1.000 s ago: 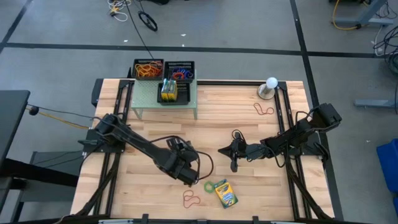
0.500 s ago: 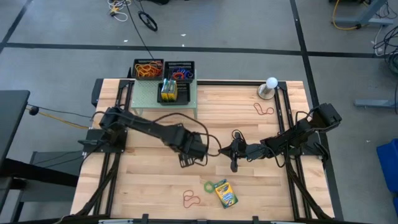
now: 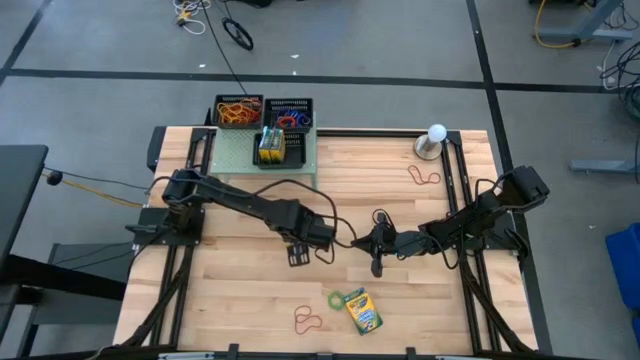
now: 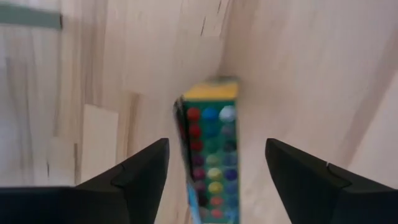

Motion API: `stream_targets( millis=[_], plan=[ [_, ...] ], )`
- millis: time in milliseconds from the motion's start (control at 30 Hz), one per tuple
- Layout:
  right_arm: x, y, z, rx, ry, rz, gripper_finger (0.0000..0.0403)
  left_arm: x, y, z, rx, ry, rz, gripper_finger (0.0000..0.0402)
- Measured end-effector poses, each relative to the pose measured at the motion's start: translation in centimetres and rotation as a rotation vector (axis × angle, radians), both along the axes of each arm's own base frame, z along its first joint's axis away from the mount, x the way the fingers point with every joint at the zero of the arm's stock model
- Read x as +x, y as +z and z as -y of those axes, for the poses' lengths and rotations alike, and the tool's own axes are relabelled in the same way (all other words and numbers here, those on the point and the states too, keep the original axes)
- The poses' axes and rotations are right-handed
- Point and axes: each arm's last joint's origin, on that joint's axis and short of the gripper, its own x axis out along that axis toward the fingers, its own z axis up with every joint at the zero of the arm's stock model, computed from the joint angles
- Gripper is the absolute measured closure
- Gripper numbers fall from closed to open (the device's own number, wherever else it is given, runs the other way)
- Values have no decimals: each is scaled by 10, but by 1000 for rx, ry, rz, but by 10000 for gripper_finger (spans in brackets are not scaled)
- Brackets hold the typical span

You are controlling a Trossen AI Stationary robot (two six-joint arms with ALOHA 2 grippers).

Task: Pick & Place Office Desk Supplies
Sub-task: Put the crayon box into the bottom black bin on the shelf

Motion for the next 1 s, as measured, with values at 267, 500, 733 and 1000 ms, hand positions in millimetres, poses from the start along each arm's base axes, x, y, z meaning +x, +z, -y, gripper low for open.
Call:
stream_targets(
  millis=[267, 500, 733, 1000],
  plan=[
    [0, 0, 0, -6, 5, -1, 391, -4, -7, 1, 4, 2, -29, 227],
    [0, 0, 0, -6, 5, -1, 391, -5, -1, 1, -59, 23, -11, 327],
    [0, 0, 0, -6, 4, 0, 391, -22, 67, -7, -136, 143, 203, 331],
    [0, 0, 0, -5, 4, 1, 391, -89, 162, -29, -103, 436, 433, 330]
  ],
)
